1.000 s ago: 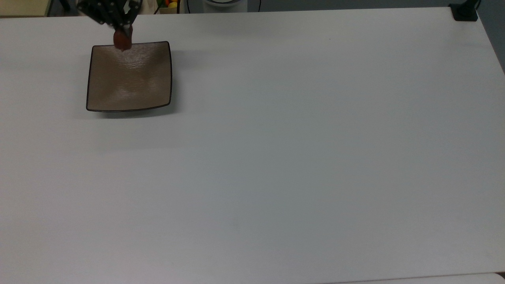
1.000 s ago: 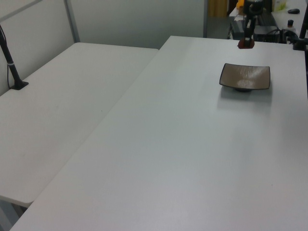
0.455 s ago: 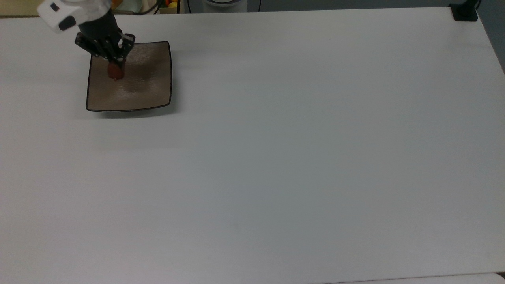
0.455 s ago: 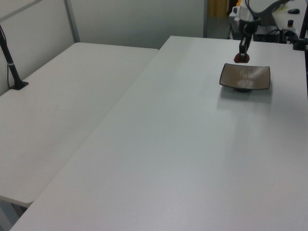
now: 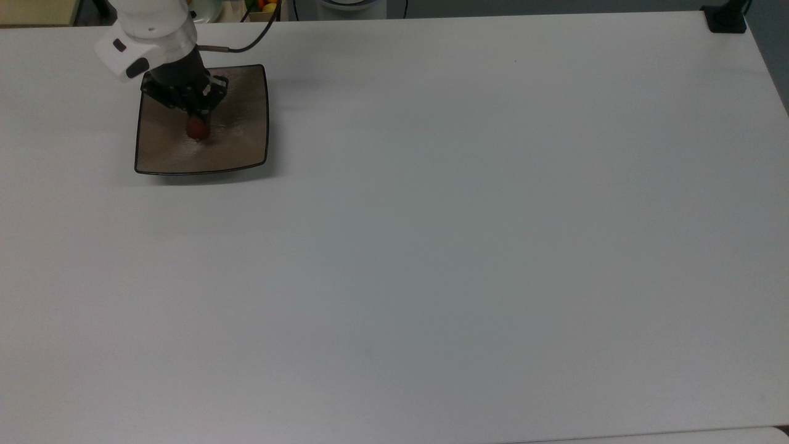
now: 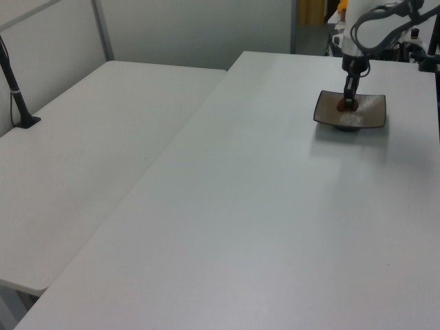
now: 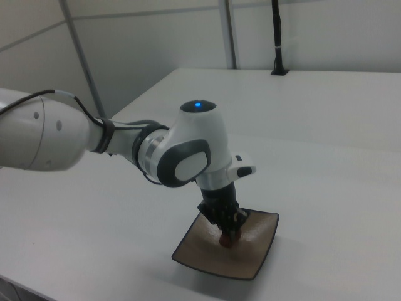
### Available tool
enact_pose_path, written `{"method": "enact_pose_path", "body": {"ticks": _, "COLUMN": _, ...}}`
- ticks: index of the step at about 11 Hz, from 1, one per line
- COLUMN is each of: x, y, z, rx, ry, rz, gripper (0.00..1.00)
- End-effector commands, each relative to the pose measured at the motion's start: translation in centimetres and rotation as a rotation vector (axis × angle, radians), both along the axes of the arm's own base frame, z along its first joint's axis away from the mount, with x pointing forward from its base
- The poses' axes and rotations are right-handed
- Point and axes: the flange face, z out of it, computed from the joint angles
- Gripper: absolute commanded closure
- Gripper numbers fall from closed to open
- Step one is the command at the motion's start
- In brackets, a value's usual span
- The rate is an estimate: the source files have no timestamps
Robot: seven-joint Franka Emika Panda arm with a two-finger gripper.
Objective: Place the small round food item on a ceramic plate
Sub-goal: 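Carry the food item over the square brown plate, then lower the food item onto the plate and open the gripper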
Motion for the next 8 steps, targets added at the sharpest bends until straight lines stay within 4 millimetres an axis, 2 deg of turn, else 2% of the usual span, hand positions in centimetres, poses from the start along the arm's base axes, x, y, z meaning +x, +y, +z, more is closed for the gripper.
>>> {"method": "enact_pose_path", "body": {"ticks": 1, "x": -1.08, "y": 0.86, "z": -2.34, "rx": -0.024, "ry": -0.033, "rz": 0.044, "gripper": 0.90}}
{"method": "enact_pose_path", "body": {"ticks": 2, "x": -1.24, "y": 0.92, "z": -2.64, "rx": -0.025, "ry": -0.035, "rz": 0.046, "gripper": 0.89}}
{"method": "enact_pose_path", "body": {"ticks": 4, "x": -1.33, "y": 0.94, "z": -2.81, "rx": -0.022, "ry": -0.025, "rz": 0.046, "gripper": 0.64}}
{"method": "enact_pose_path", "body": {"ticks": 5, "x": -1.35, "y": 0.94, "z": -2.89, "rx": -0.020, "ry": -0.019, "rz": 0.044, "gripper": 0.29}}
{"method": "enact_pose_path", "body": {"ticks": 6, "x": -1.47, "y": 0.87, "z": -2.95, "rx": -0.016, "ry": -0.008, "rz": 0.027, "gripper": 0.00}}
{"method": "enact_pose_path", "body": {"ticks": 8, "x": -1.69, "y": 0.91, "z": -2.83, "rx": -0.009, "ry": 0.017, "rz": 0.024, "gripper": 0.00}}
